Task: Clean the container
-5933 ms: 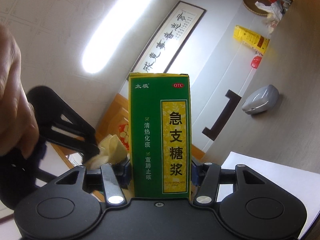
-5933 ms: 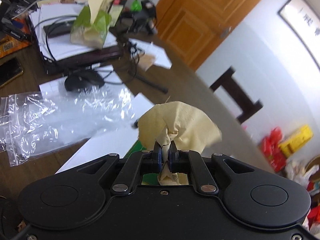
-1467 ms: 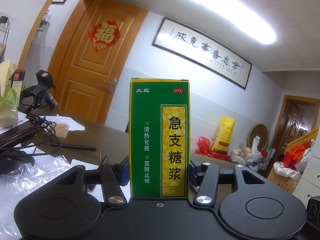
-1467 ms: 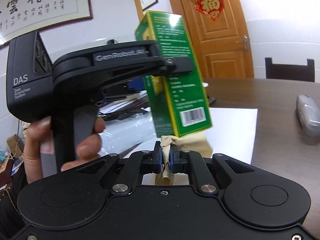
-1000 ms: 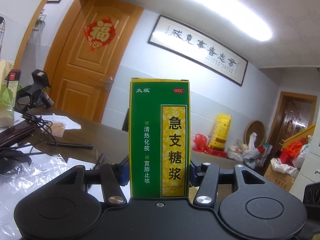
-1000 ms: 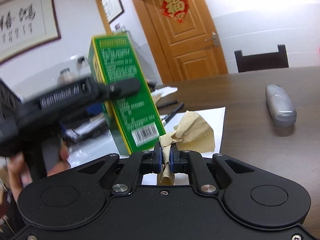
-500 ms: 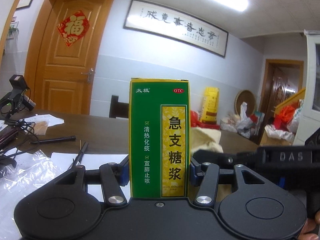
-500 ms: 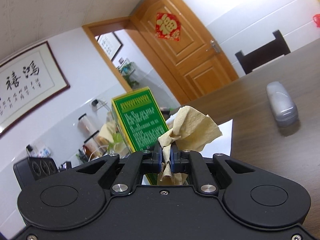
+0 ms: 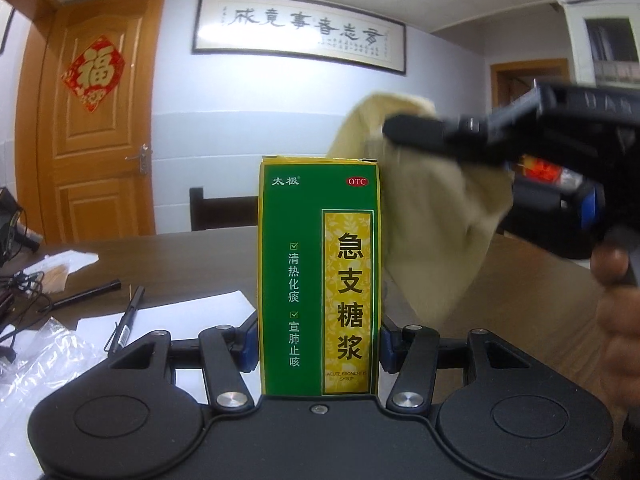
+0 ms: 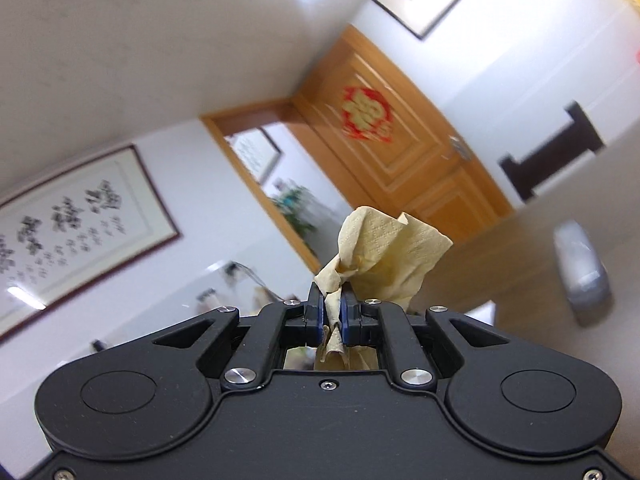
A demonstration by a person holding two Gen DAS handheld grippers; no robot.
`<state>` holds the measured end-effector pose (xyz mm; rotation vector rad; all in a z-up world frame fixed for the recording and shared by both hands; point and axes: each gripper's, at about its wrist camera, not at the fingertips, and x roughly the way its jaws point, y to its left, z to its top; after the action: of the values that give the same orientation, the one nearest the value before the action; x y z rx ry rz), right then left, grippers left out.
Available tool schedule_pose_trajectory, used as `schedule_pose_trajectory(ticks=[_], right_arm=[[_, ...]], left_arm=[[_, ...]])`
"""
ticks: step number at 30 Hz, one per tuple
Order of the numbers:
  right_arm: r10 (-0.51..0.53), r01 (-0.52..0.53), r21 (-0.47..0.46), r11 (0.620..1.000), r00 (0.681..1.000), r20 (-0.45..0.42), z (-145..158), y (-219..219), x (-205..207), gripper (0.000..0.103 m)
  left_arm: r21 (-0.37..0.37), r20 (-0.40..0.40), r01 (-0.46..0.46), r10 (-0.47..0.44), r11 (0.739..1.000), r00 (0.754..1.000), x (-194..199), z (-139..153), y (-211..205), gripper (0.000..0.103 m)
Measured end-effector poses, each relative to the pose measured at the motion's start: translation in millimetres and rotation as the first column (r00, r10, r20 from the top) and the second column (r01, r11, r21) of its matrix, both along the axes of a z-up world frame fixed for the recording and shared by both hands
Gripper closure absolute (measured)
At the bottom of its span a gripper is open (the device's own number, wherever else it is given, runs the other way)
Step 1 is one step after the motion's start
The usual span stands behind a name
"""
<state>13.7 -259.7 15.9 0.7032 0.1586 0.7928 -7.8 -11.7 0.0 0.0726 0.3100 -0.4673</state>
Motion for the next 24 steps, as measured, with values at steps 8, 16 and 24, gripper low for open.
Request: schedule_pose_trajectory(ticks=[8, 16, 24], right_arm=[[0.043, -0.036, 0.121, 0.992, 0.997, -0.056, -6, -33, 20, 0.094], [0.043, -0.025, 0.149, 0.988, 0.993, -0.114, -17, -37, 32, 0.094], [0.061, -0.009, 0.251, 0.968, 0.978, -0.199, -35, -46, 44, 0.094]], left_arm=[[0.015, 0.051, 0.115, -0.115, 0.993, 0.992, -11, -2, -8, 0.054], [-0.014, 0.058, 0.160, -0.159, 0.987, 0.986, -11, -5, -6, 0.054], [-0.083, 0.034, 0.200, -0.198, 0.976, 0.980, -6, -4, 3, 0.054]])
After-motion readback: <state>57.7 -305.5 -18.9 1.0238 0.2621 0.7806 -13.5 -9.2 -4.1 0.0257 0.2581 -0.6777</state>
